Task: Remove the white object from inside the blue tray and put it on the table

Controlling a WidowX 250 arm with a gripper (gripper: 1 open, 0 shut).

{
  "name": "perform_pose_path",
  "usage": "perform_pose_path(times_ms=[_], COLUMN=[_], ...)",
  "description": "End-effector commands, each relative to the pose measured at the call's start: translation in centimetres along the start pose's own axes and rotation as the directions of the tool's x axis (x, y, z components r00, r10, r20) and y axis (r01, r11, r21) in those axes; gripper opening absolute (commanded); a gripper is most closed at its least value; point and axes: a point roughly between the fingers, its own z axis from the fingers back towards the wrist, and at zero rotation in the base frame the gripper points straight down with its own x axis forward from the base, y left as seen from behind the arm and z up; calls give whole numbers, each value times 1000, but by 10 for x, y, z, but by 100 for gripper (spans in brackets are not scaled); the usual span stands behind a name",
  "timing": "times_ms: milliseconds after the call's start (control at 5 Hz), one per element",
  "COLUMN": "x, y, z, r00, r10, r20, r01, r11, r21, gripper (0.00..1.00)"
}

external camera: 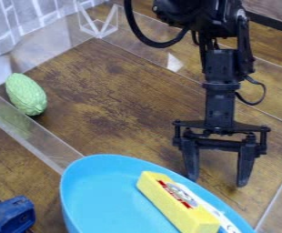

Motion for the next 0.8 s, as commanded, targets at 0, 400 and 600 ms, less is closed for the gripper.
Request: perform_pose_path(times_ms=[0,400,600], x=[-18,-30,-32], y=[-8,-13,-14], z=[-10,-14,-13], r00=[1000,999,997], r10=[-22,36,74], r20=[-11,-16,-14], r01=[23,-35,-73], r11=[999,998,996], r21=[34,53,49], gripper=[100,100,100])
